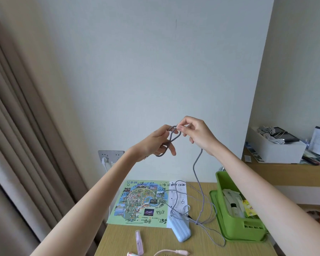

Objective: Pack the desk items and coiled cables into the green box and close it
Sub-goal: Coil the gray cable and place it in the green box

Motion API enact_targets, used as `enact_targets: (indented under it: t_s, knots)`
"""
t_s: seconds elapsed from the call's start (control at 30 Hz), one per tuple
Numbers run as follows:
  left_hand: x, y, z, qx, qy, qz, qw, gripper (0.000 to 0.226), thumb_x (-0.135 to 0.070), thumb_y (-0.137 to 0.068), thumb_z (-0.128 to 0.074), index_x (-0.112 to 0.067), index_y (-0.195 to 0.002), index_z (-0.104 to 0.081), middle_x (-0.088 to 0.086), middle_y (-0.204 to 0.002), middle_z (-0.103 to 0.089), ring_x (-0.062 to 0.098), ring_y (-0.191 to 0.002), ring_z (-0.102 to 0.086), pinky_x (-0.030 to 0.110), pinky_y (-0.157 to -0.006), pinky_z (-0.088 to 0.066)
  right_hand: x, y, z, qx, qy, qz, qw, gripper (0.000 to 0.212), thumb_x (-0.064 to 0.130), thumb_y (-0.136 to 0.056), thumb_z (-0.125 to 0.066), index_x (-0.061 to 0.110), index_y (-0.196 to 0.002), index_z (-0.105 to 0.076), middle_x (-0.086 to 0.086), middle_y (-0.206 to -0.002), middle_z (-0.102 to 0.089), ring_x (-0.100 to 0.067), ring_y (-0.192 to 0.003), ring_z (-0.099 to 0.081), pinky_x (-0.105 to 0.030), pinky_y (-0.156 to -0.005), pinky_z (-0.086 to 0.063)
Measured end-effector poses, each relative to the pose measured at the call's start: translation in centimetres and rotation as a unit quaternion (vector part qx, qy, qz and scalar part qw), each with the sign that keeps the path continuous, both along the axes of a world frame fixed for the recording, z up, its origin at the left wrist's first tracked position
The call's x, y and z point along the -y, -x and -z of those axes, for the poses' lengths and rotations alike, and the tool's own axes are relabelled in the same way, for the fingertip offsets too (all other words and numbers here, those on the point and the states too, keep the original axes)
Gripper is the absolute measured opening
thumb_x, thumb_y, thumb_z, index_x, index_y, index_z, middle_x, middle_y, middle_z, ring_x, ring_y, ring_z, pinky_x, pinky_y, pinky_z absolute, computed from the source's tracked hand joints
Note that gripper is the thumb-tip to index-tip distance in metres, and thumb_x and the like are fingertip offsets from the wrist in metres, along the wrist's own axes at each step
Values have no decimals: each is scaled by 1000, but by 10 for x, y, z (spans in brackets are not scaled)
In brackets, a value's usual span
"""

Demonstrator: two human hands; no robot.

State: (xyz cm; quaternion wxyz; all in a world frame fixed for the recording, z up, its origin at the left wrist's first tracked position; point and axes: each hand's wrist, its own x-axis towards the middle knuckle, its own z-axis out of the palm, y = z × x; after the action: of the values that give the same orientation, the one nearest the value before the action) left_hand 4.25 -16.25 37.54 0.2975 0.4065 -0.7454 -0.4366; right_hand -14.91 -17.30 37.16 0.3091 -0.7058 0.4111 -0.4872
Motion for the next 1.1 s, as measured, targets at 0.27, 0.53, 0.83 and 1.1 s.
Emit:
enact_targets:
  t_s: [0.27, 0.53, 0.83, 1.1]
  knots:
    - [-5, 15, -1, 67, -8, 5, 998, 33, -35, -103, -39, -9, -98, -58, -10, -55, -38, 6, -45, -27, 18, -46, -25, -1, 3, -4, 24, -31, -27, 999, 11, 18, -97, -57, 10, -89, -58, 3, -68, -59, -10, -55, -43, -18, -47, -33]
    - [-2, 12, -6, -29, -4, -39, 999, 36, -30, -104, -37, -15, -76, -54, -8, -62, -42, 5, -44, -29, 15, -43, -26, 4, 13, 2, 68, -67, -5, 995, 30, 33, -101, -47, 13, -83, -61, 6, -61, -36, -9, -50, -28, -21, -49, -24]
    - [6, 27, -4, -126, 45, -153, 979, 36, -27, -104, -34, -11, -108, -66, -4, -77, -34, 2, -45, -32, 17, -48, -29, -3, 1, 19, 111, -106, -50, 987, 36, 30, -105, -38, 12, -78, -54, 4, -60, -31, -12, -50, -31, -23, -54, -36]
    - [-3, 45, -14, -122, 64, -123, 983, 34, -29, -104, -37, -12, -107, -67, -9, -61, -43, 1, -49, -44, 21, -53, -34, -6, -9, 17, 142, -142, -97, 975, 40, 33, -100, -42, 19, -65, -56, -1, -61, -46, -20, -53, -43, -25, -54, -43]
